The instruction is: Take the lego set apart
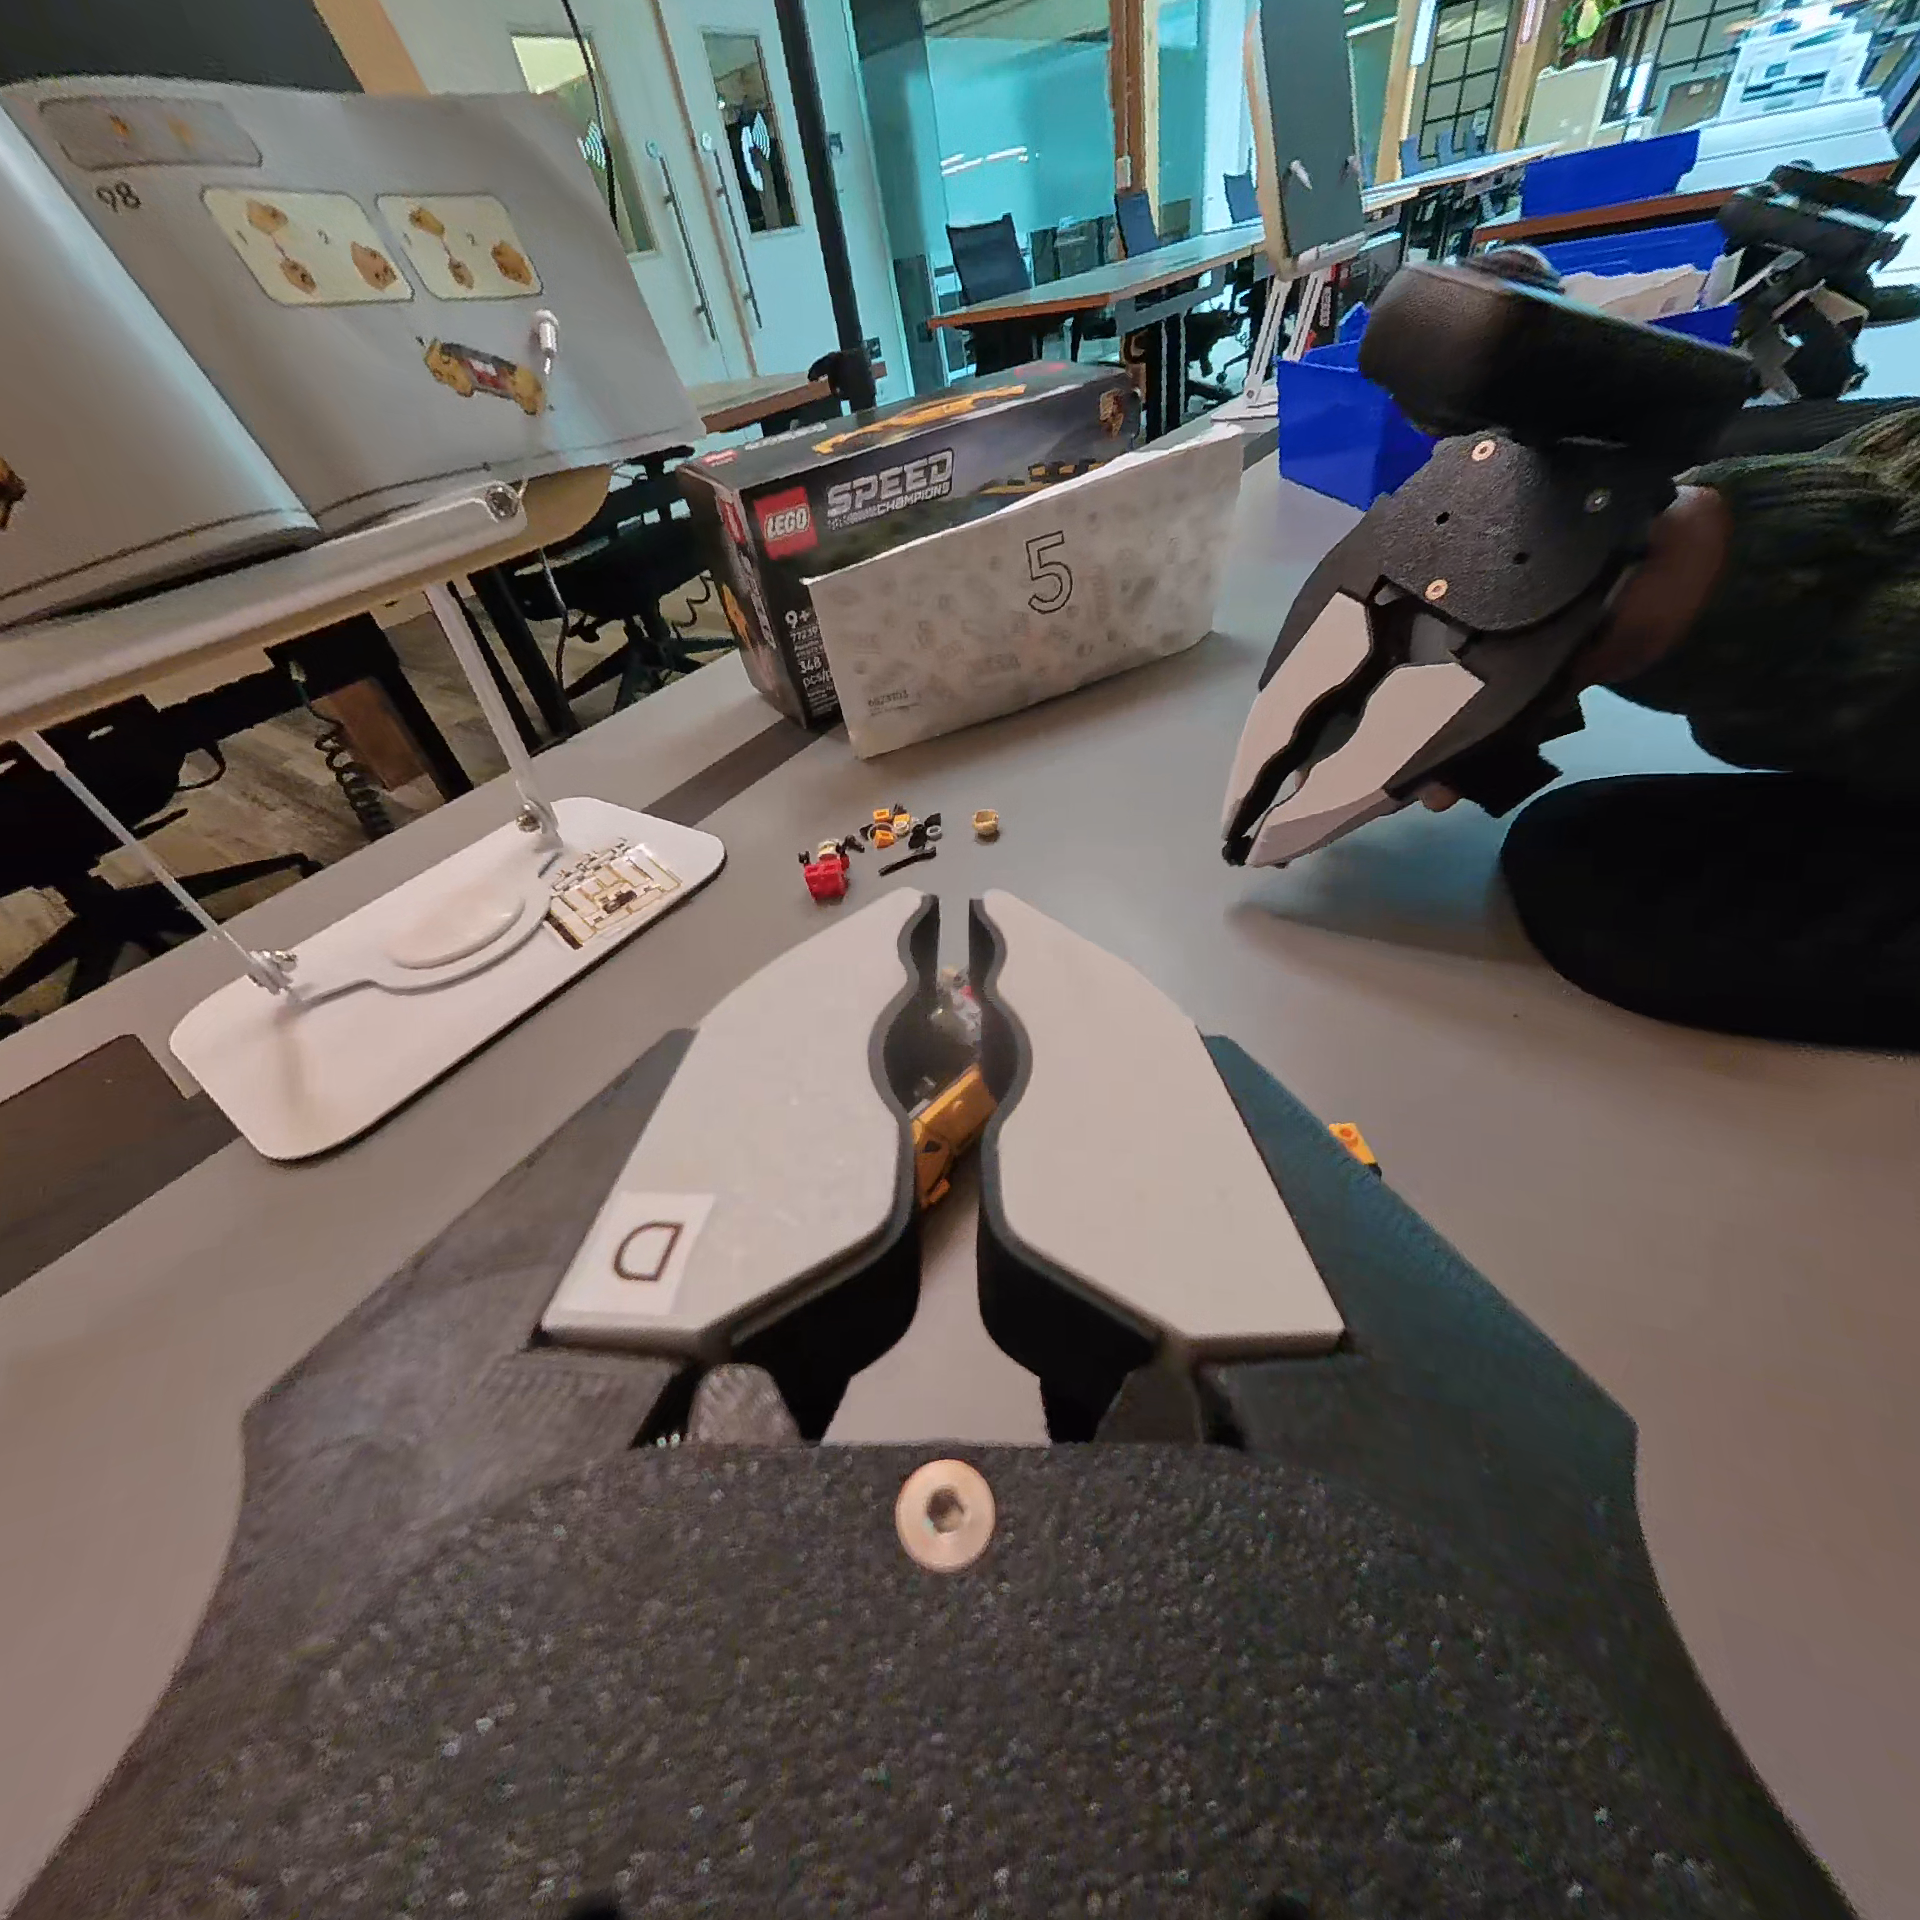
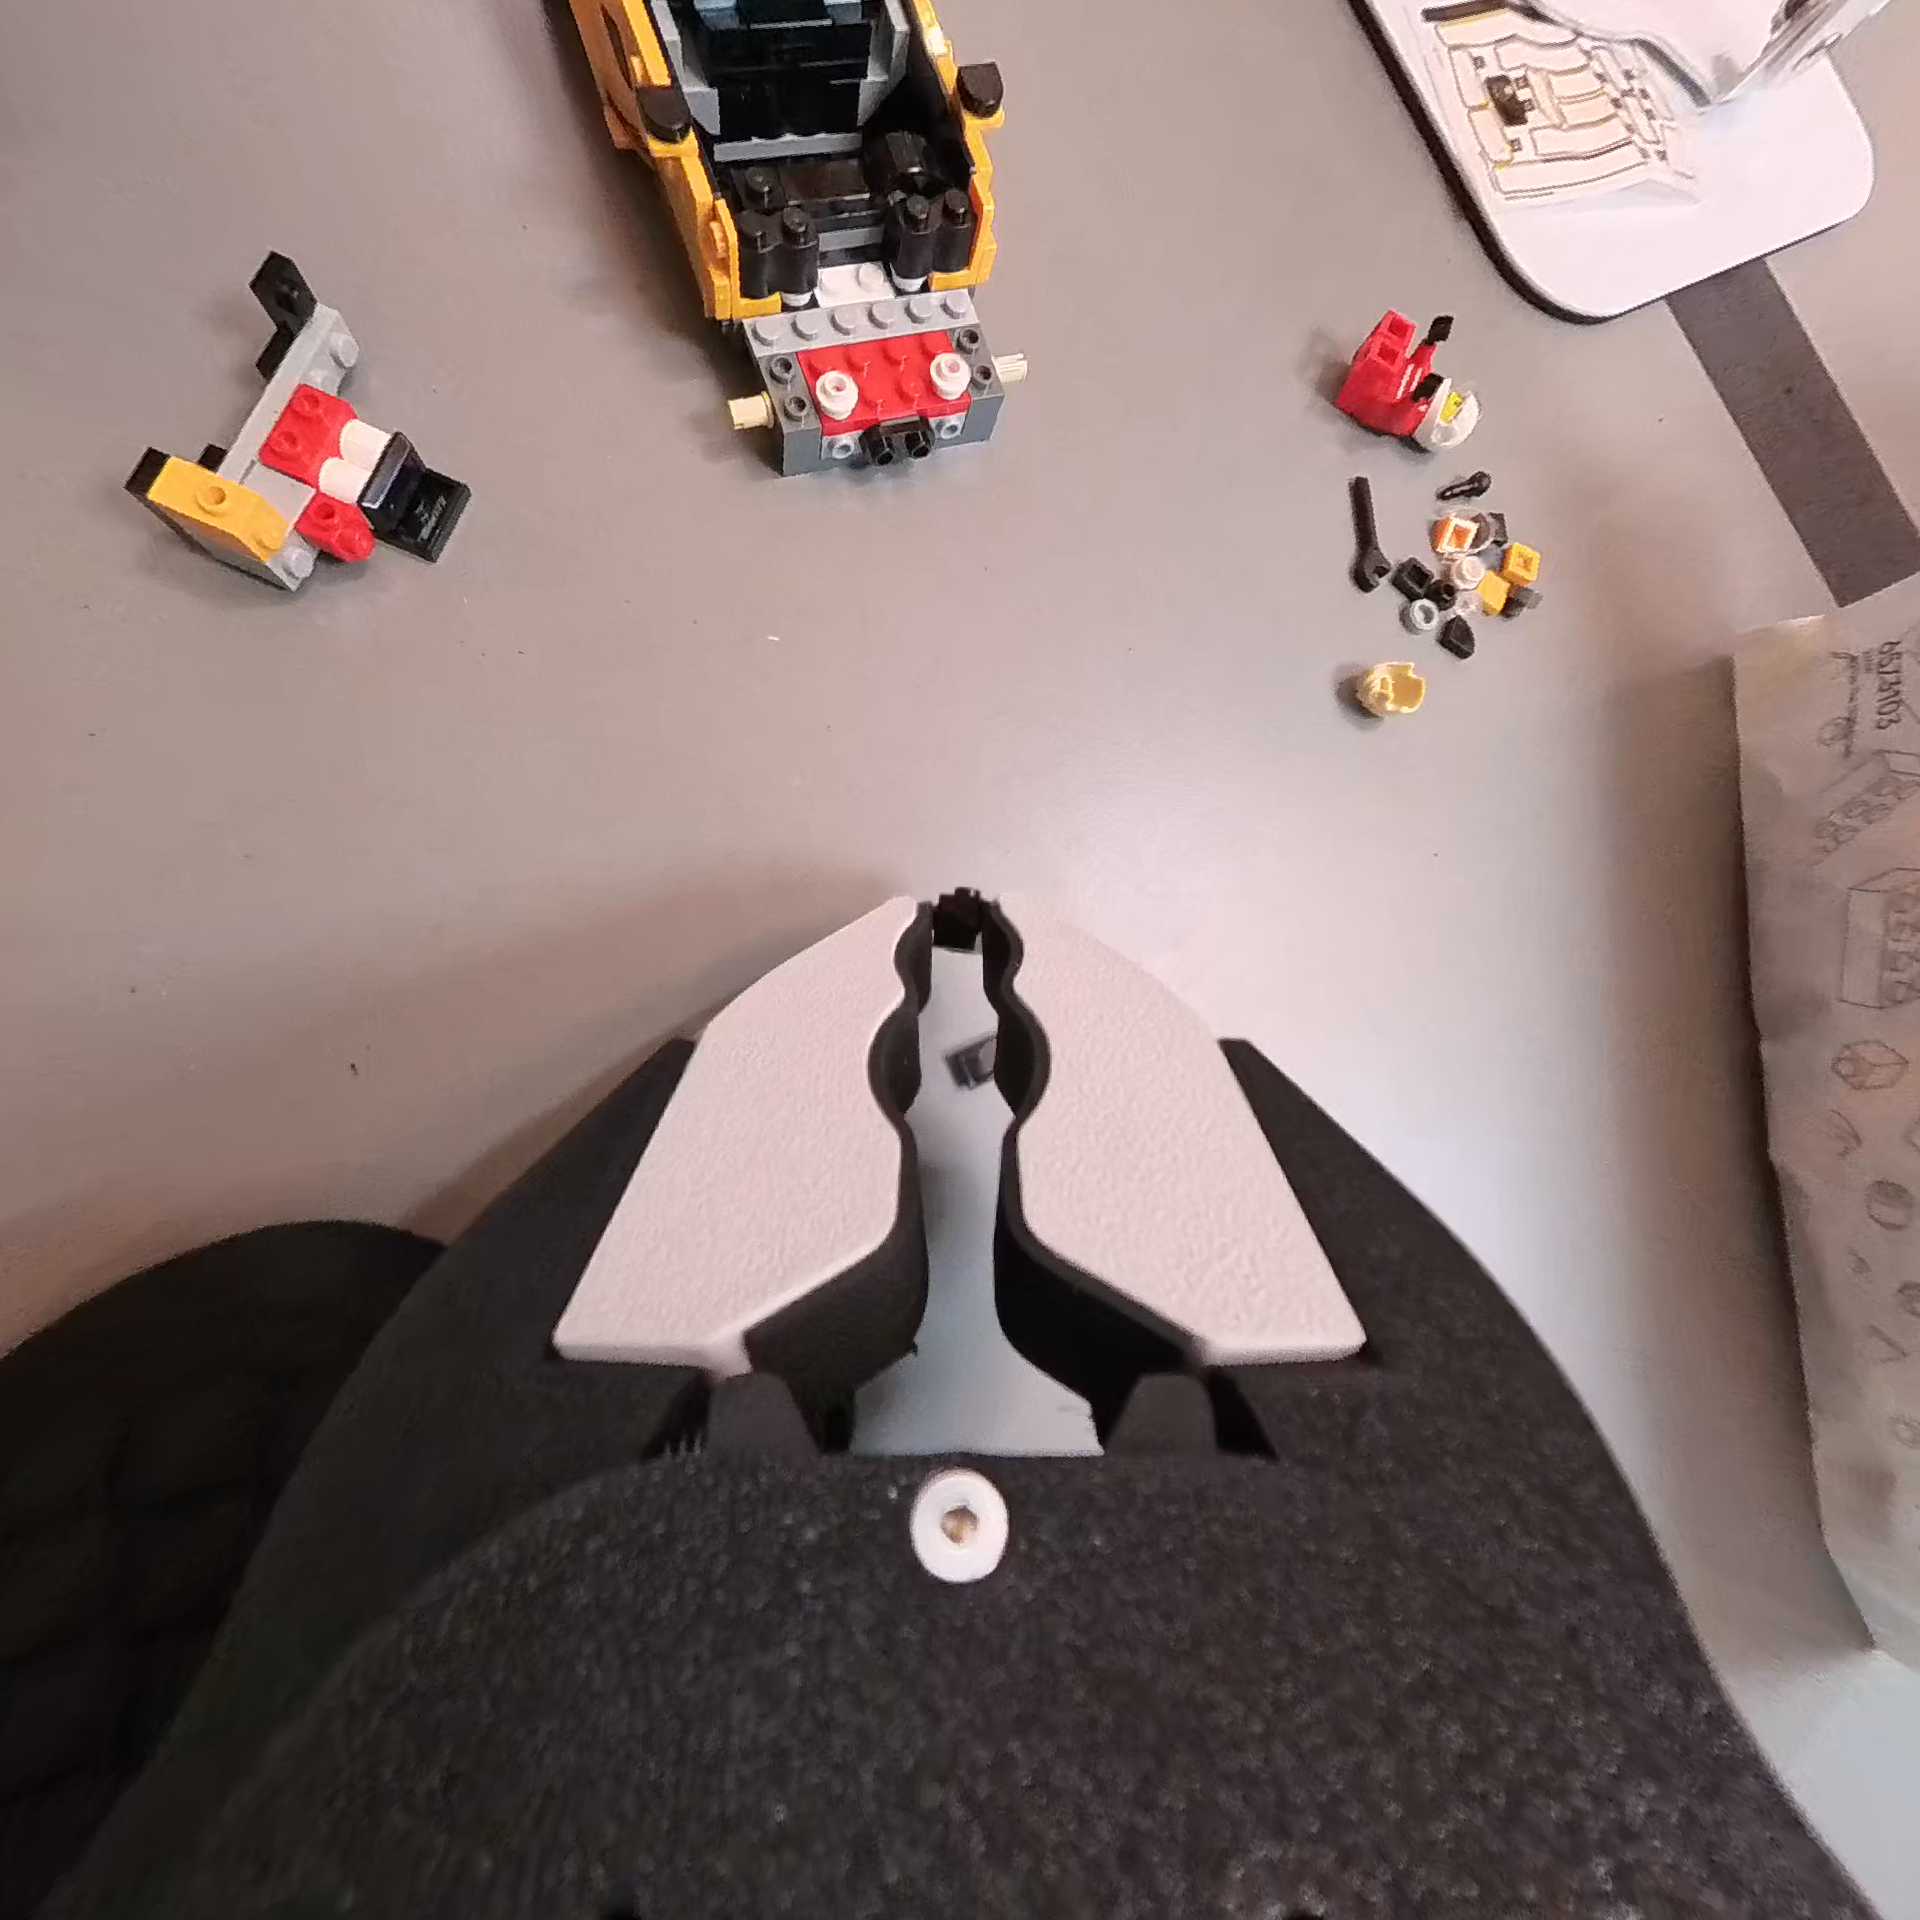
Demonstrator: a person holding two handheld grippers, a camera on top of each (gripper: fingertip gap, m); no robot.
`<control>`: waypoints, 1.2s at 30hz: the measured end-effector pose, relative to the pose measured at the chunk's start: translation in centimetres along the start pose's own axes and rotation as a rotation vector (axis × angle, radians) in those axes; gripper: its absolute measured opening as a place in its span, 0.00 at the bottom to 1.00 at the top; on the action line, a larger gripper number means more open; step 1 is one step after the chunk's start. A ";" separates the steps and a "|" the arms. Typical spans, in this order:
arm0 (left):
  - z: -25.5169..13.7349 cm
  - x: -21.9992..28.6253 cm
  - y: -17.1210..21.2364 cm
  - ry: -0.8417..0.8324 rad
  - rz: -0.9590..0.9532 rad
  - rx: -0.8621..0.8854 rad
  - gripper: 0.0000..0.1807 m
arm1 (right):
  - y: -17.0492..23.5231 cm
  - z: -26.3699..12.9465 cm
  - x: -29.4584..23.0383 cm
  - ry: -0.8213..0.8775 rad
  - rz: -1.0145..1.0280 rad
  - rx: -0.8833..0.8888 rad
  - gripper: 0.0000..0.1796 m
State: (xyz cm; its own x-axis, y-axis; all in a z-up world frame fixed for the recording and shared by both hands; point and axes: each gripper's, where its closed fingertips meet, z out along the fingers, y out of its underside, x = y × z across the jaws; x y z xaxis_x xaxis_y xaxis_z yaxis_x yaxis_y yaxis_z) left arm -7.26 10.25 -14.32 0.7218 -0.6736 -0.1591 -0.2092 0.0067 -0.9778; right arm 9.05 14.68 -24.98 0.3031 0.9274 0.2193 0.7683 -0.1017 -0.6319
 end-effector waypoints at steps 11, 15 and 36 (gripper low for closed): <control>0.4 -0.5 0.6 -0.033 0.005 -0.017 0.03 | 0.0 -0.3 -0.5 -0.036 -0.009 0.021 0.10; 0.2 -0.9 0.3 -0.064 0.028 -0.002 0.03 | -0.9 -0.9 -0.2 -0.035 0.004 0.079 0.16; -0.7 -3.8 -0.2 -0.158 -0.005 0.005 0.00 | -33.1 2.4 18.2 0.611 -0.059 0.547 0.53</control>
State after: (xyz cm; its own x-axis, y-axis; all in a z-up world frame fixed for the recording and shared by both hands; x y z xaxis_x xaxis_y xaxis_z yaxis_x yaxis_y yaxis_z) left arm -10.46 12.30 -13.39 0.8174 -0.5493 -0.1736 -0.2028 0.0077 -0.9792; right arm -12.26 35.76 -1.89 0.6459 0.5501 0.5294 0.4567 0.2773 -0.8453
